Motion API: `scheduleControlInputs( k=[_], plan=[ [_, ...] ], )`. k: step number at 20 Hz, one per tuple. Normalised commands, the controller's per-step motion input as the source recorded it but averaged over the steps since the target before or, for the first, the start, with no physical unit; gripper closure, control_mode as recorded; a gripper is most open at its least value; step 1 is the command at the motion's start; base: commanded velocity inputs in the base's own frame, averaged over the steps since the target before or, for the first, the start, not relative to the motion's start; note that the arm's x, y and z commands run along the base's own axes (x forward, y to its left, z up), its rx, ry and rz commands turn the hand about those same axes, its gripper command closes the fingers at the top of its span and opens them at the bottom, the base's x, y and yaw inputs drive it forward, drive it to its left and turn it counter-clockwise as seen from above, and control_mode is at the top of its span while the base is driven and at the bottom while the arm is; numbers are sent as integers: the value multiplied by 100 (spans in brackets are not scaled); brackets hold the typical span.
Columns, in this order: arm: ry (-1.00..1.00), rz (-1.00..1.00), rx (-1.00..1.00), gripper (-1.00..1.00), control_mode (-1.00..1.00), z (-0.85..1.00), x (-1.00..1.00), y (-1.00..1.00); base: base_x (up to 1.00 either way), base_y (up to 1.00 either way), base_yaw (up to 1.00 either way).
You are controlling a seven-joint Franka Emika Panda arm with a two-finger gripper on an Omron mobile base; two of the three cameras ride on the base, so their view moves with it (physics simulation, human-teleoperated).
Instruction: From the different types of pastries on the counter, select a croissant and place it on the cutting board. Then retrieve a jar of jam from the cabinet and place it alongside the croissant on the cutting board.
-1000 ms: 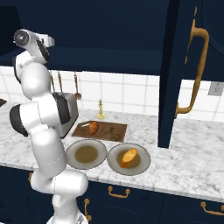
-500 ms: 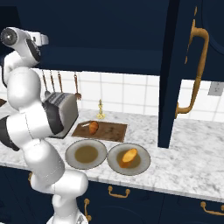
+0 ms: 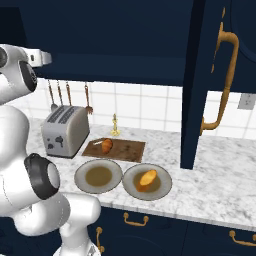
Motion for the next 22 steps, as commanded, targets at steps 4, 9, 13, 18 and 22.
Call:
scheduleControlInputs(
  k=[4, 9, 13, 18, 22],
  plan=[
    [0, 0, 0, 100, -100, -31, -100, -42, 0, 0, 0],
    [0, 0, 0, 100, -100, -31, -100, -42, 0, 0, 0],
    [2, 0, 0, 100, -100, -36, -100, -43, 0, 0, 0],
    [6, 0, 0, 100, -100, -47, -100, -54, 0, 0, 0],
    [5, 0, 0, 100, -100, -51, -70, -85, 0, 0, 0]
  ],
)
